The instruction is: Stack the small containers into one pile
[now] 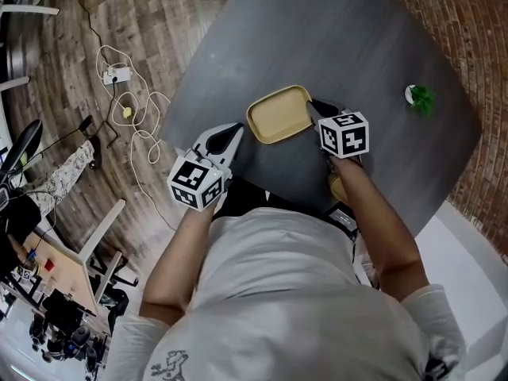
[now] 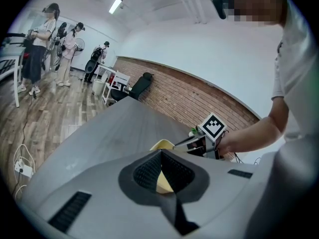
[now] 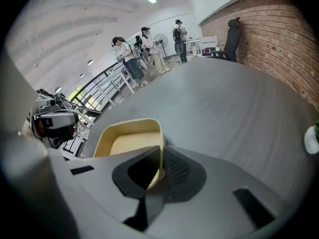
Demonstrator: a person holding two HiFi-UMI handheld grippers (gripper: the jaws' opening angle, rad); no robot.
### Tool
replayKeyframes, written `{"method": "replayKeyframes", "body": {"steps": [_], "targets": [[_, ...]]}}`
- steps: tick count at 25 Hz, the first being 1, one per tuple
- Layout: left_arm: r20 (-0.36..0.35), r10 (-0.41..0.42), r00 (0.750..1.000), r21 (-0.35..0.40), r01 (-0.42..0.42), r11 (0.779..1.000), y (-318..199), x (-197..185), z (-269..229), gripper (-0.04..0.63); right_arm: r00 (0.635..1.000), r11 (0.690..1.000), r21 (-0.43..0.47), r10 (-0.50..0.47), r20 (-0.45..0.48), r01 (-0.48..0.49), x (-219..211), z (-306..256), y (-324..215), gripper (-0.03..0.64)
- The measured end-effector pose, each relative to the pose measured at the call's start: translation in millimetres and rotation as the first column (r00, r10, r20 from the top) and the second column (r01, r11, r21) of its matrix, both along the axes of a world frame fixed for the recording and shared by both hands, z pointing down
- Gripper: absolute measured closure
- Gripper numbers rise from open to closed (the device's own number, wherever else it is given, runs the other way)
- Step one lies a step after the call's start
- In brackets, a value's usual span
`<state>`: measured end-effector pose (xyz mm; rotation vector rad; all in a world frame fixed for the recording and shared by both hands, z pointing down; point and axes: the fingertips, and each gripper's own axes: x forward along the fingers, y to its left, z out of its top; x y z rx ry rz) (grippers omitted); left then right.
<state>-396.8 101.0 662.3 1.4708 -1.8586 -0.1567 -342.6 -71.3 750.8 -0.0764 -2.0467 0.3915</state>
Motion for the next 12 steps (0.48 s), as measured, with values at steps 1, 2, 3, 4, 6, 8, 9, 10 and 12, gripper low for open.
{"method": "replayKeyframes", "body": {"steps": [1,2,3,4,6,8,9,10,12], "targets": [[0.003,-0.001,1.0,0.001,0.001,1.0,0,0,-1,0.584,1.0,1.0,-0.001,0.002,0.004,-0.002,0,-2,0,0.592],[0.006,-0.002,1.0,0.002,0.002,1.0,-1,0,-3,0.584,1.0,1.0,-0.003,0.003,0.007,-0.003,0,-4,-1,0.592],[0.008,-0.001,1.0,0.003,0.001,1.0,-1,1,-5,0.584,1.0,1.0,-0.004,0.004,0.011,-0.004,1,-6,0,0.592],[0.01,0.0,1.0,0.003,0.0,1.0,0,2,-6,0.584,1.0,1.0,-0.005,0.005,0.015,-0.005,2,-8,1,0.592],[0.018,0.006,1.0,0.006,-0.006,1.0,0,5,-10,0.584,1.0,1.0,-0.003,0.004,0.024,-0.004,4,-13,1,0.592],[0.028,0.011,1.0,0.01,-0.011,1.0,0,7,-13,0.584,0.999,1.0,0.002,0.007,0.037,-0.007,6,-19,0,0.592],[0.032,0.014,0.999,0.012,-0.014,1.0,0,9,-15,0.584,0.999,1.0,0.005,0.012,0.043,-0.012,8,-22,-1,0.592],[0.036,0.017,0.999,0.012,-0.018,1.0,0,12,-17,0.584,0.999,1.0,0.007,0.019,0.048,-0.019,11,-25,-2,0.592],[0.044,0.025,0.999,0.012,-0.026,1.0,-1,19,-21,0.584,0.998,0.999,0.006,0.036,0.059,-0.036,20,-31,-5,0.592]]}}
